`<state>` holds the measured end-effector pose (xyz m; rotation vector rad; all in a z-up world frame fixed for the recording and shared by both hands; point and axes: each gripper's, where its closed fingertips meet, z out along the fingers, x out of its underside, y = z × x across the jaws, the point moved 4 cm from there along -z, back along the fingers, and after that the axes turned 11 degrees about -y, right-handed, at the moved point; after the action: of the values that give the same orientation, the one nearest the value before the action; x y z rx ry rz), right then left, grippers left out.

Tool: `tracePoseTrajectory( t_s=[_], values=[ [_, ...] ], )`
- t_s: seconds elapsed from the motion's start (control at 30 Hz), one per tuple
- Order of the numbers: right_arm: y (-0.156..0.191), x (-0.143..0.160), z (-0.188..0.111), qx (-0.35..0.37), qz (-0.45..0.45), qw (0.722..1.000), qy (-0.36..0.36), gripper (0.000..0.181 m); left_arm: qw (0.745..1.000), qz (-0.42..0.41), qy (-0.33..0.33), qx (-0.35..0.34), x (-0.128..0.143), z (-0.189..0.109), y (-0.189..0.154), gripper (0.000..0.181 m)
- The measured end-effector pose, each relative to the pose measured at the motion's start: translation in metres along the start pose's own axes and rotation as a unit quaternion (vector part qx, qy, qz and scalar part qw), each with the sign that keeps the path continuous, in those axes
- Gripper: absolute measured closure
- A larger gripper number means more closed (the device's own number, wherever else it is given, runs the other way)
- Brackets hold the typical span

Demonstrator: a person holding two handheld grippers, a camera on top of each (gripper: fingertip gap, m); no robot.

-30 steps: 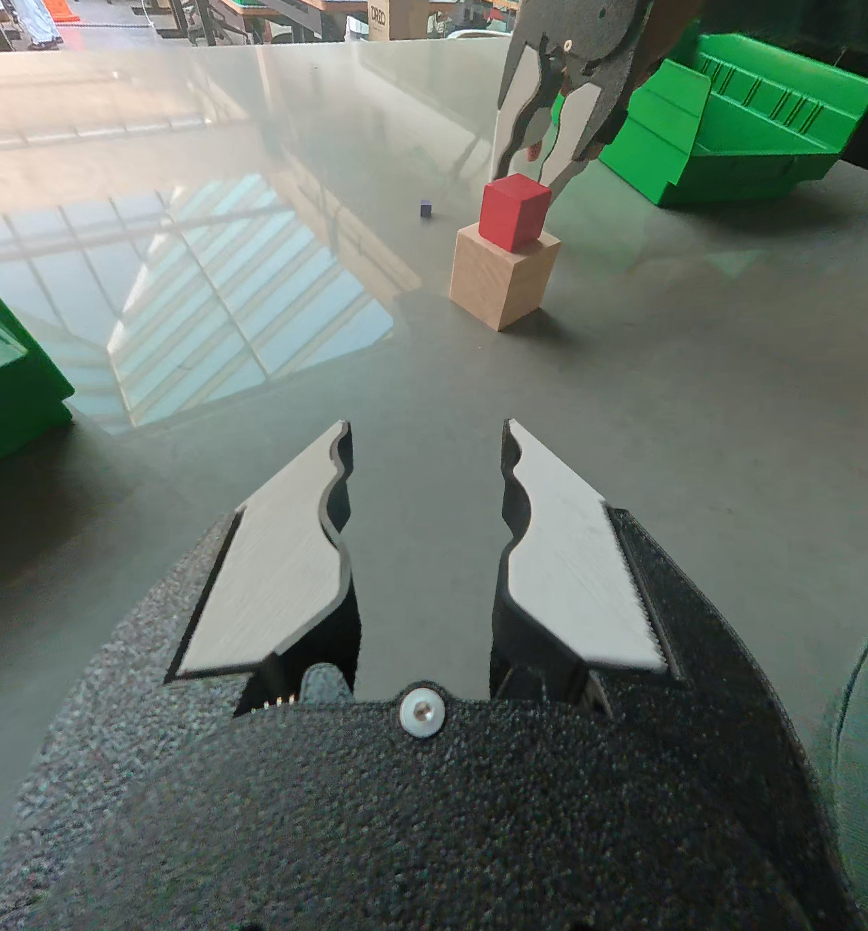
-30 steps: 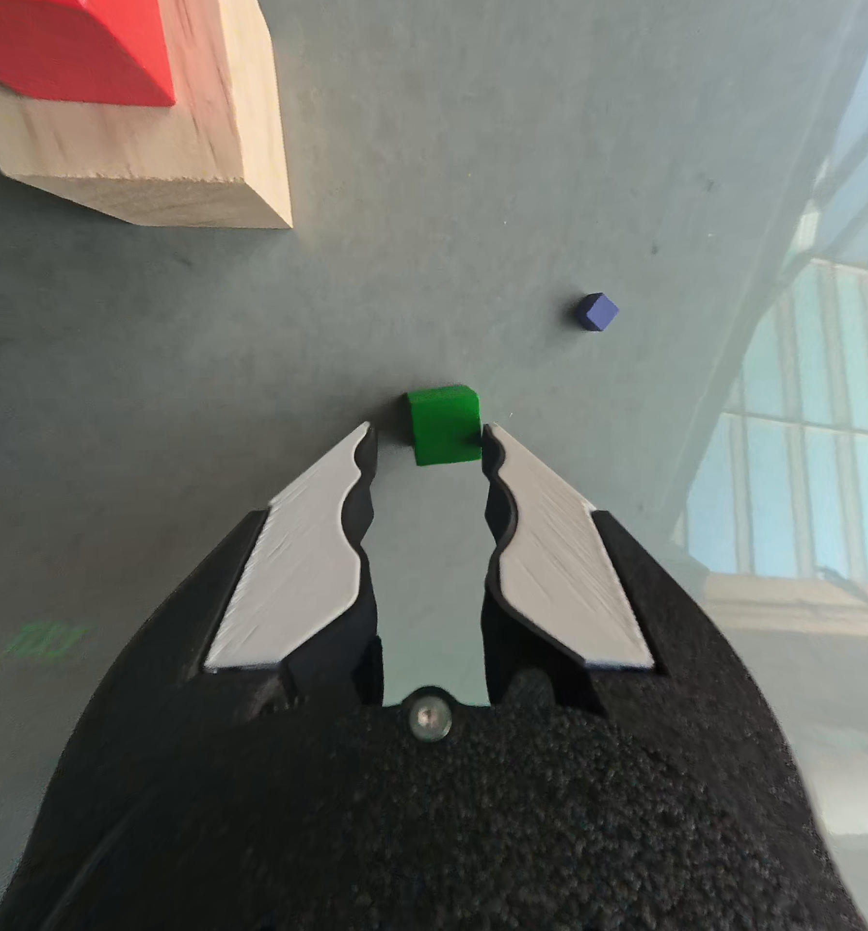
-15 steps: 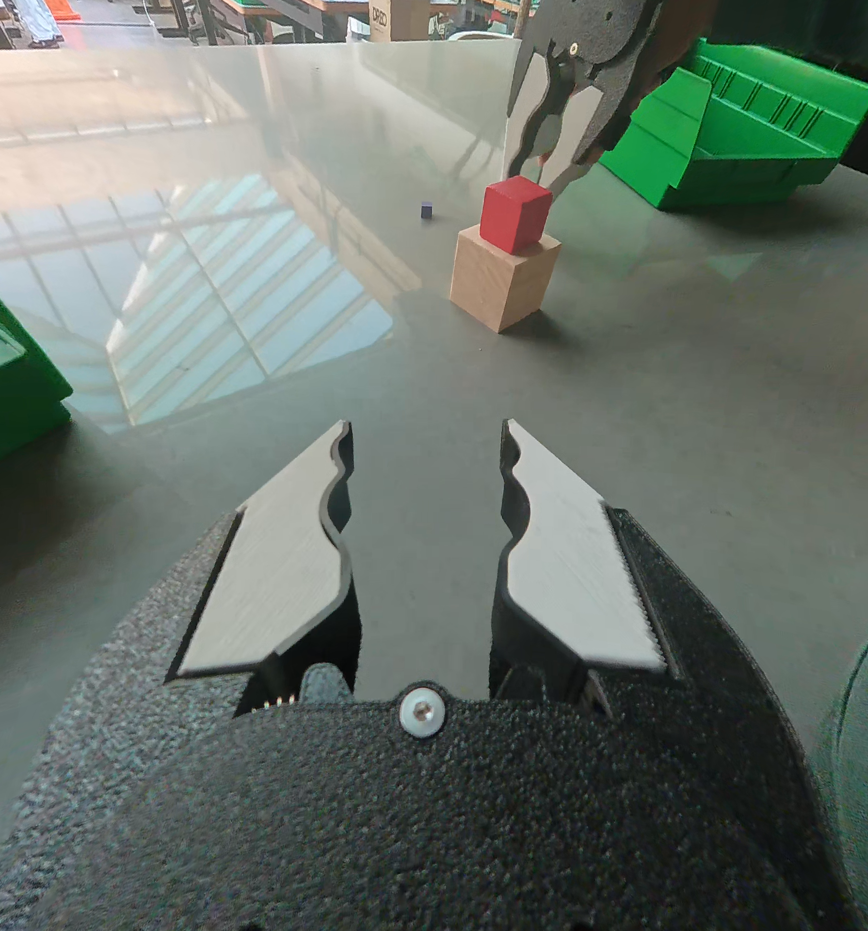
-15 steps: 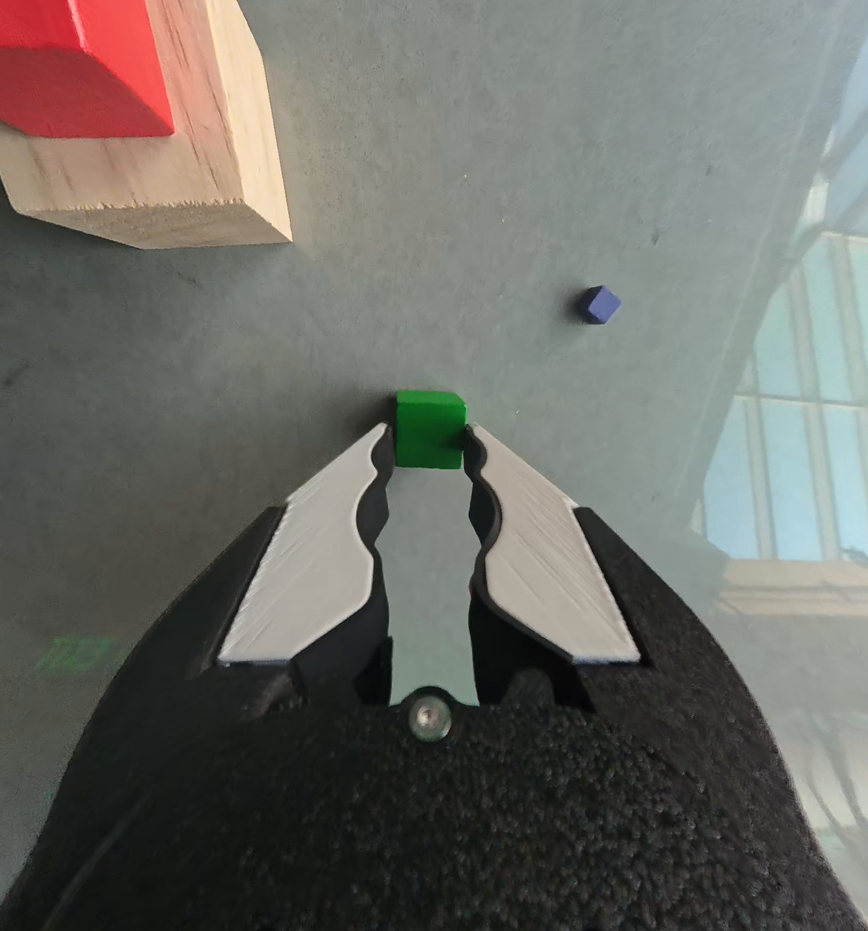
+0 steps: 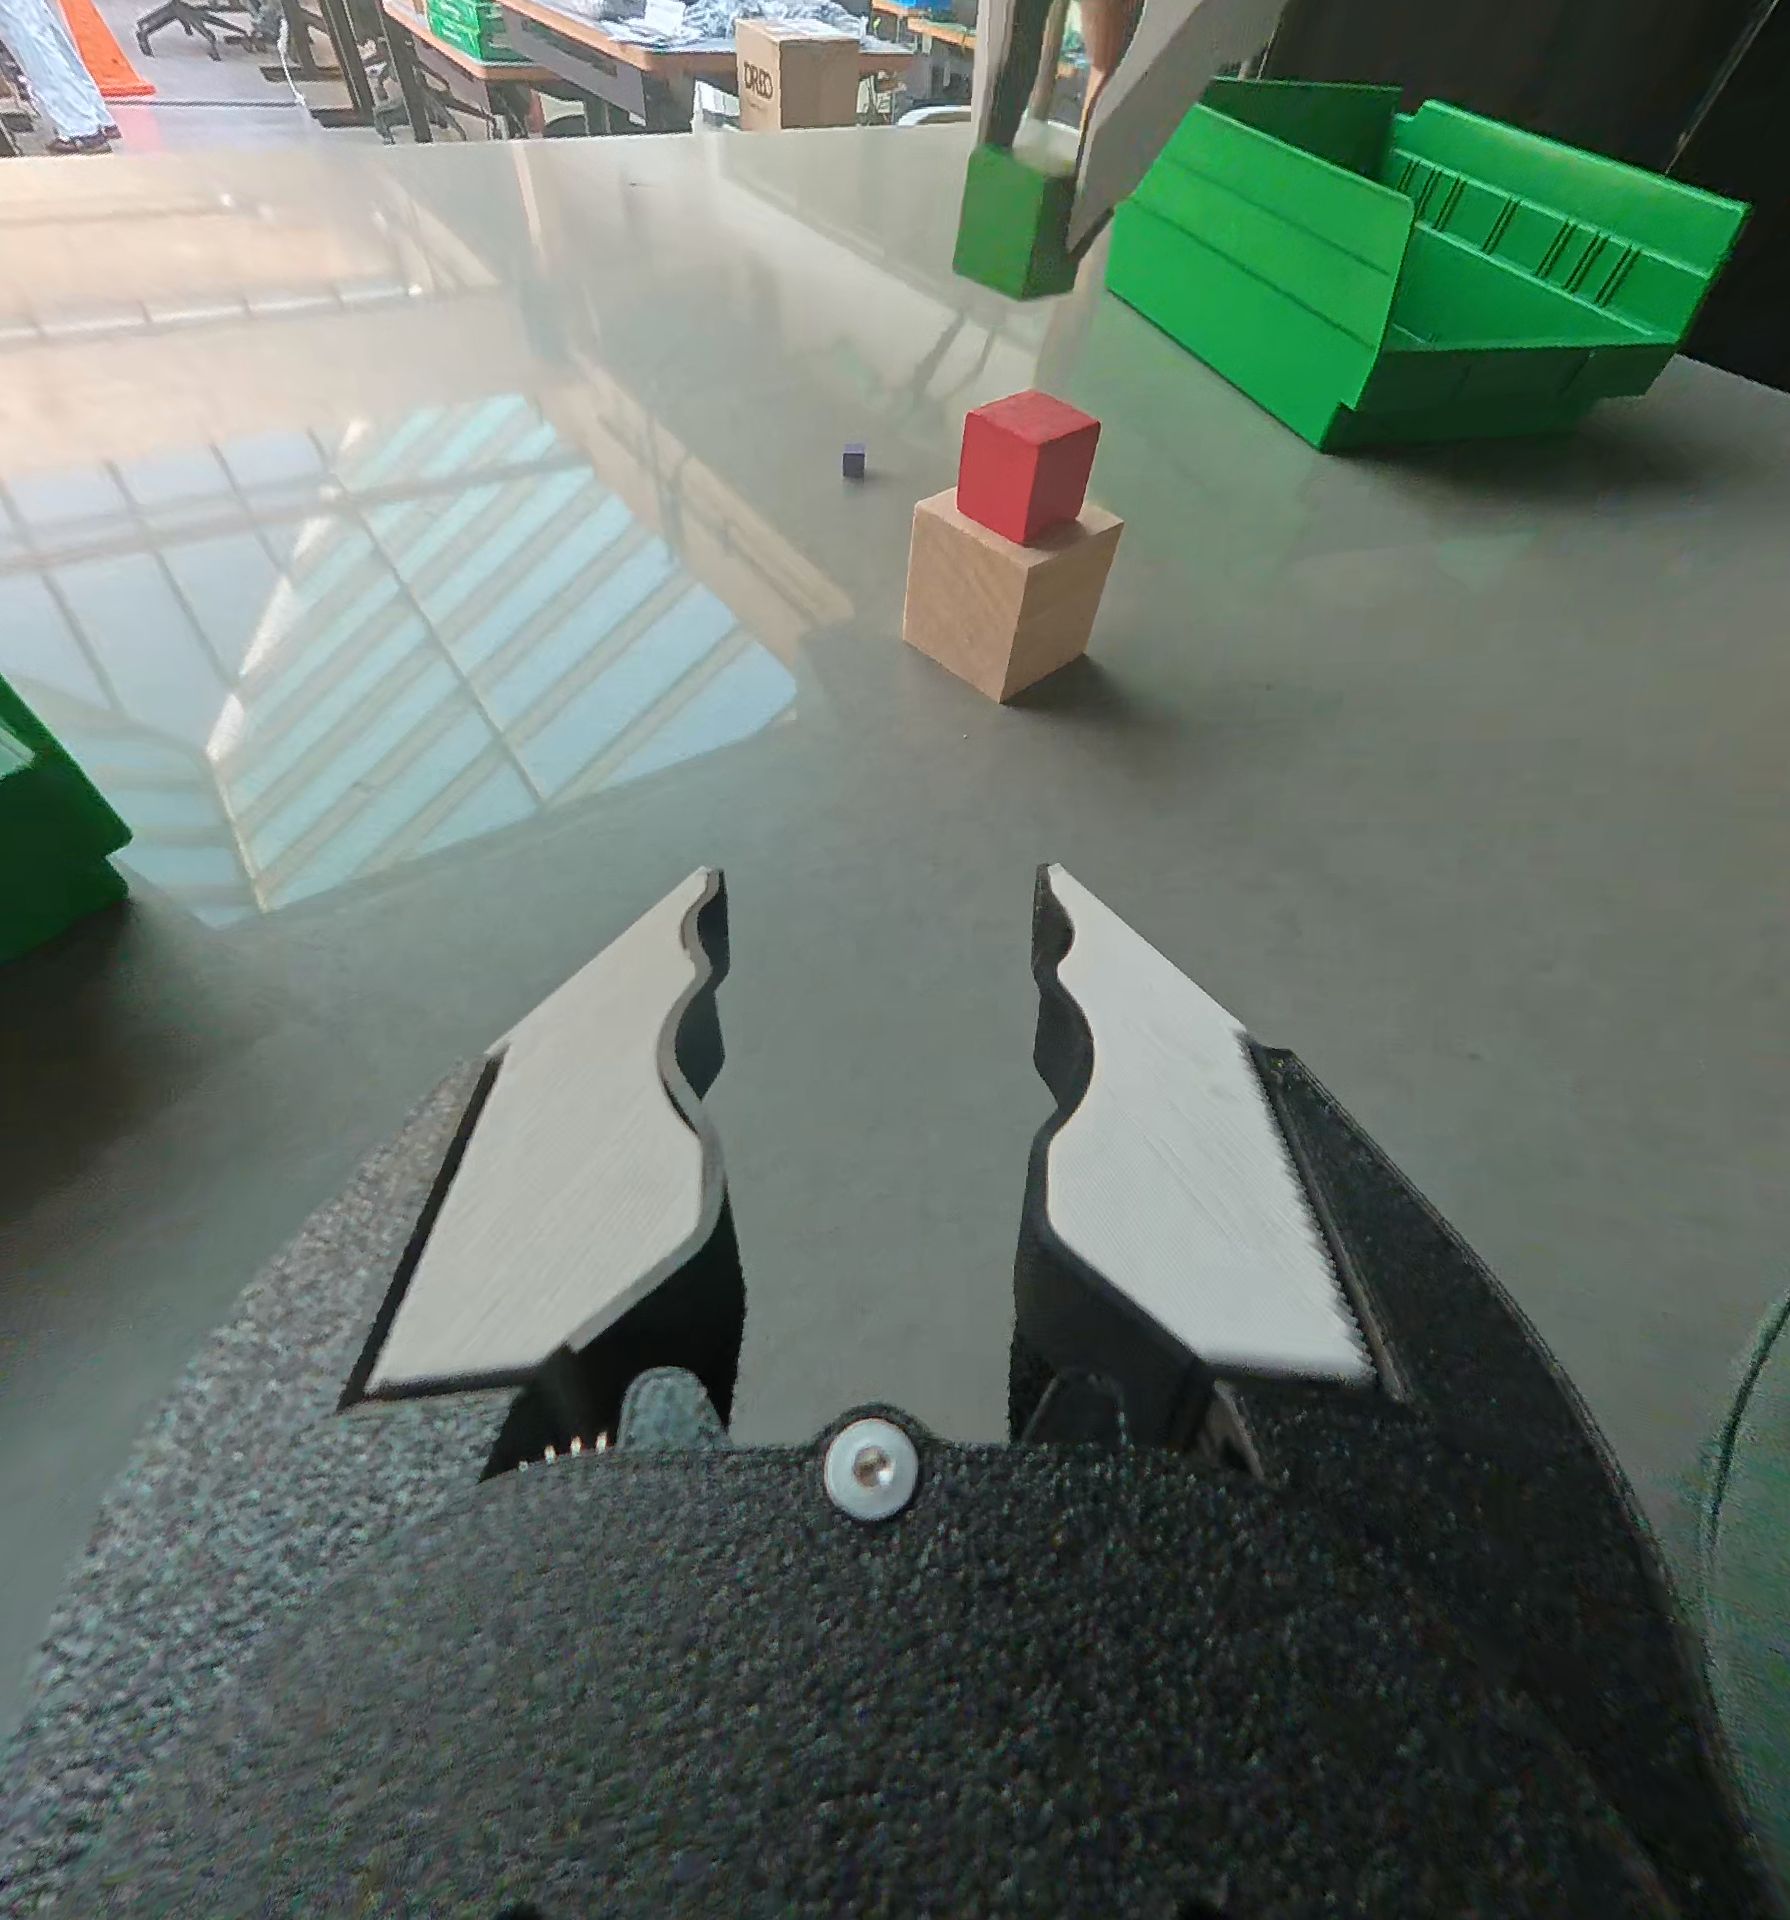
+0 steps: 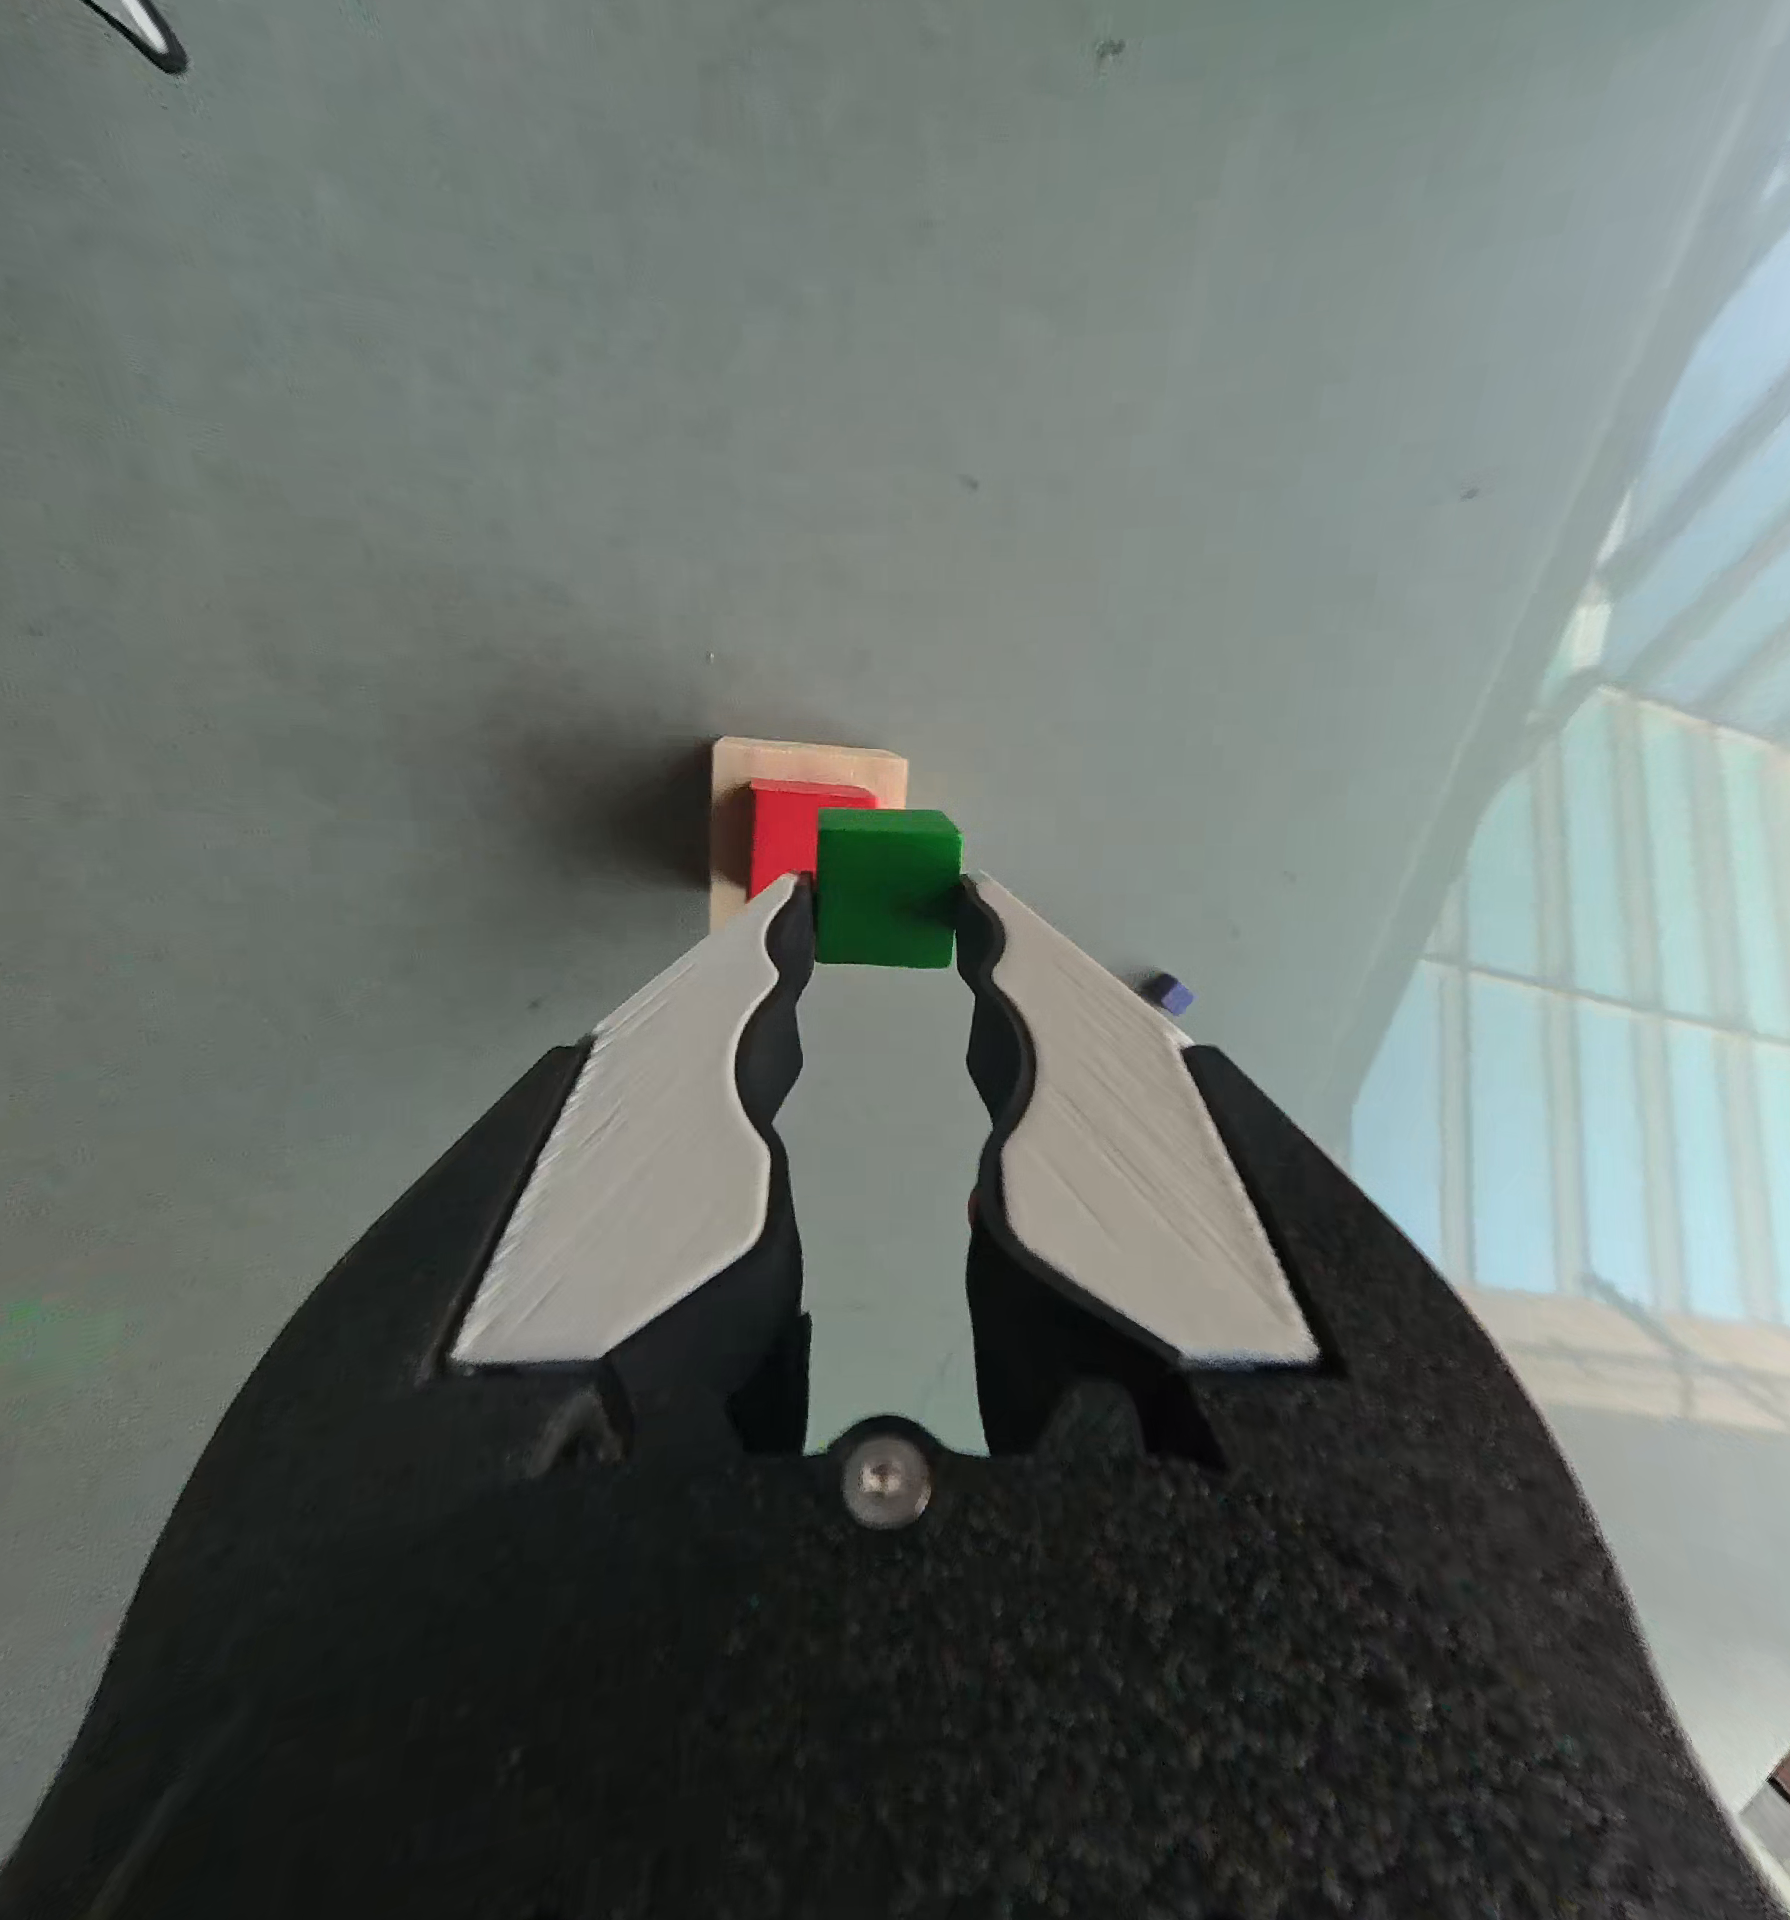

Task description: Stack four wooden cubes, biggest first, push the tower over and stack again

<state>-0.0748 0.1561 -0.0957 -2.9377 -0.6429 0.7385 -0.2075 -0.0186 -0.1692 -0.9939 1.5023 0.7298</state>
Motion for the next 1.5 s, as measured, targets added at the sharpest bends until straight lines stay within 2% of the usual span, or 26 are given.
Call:
tracePoseTrajectory(
  t_s=[0.2,0.67,1.5],
  values=[
    [0.012,0.008,0.012,-0.012,0.009,1.0,0.019,0.154,1.0,0.006,0.001,0.001,0.001,-0.005,0.0,0.122],
    [0.015,0.009,0.02,-0.007,0.025,0.999,0.029,0.154,1.0,0.011,-0.004,0.004,0.0,-0.005,0.001,0.122],
    [0.015,0.008,0.019,-0.004,0.027,0.999,0.036,0.154,1.0,0.009,-0.005,0.004,0.0,-0.006,0.001,0.122]
  ],
)
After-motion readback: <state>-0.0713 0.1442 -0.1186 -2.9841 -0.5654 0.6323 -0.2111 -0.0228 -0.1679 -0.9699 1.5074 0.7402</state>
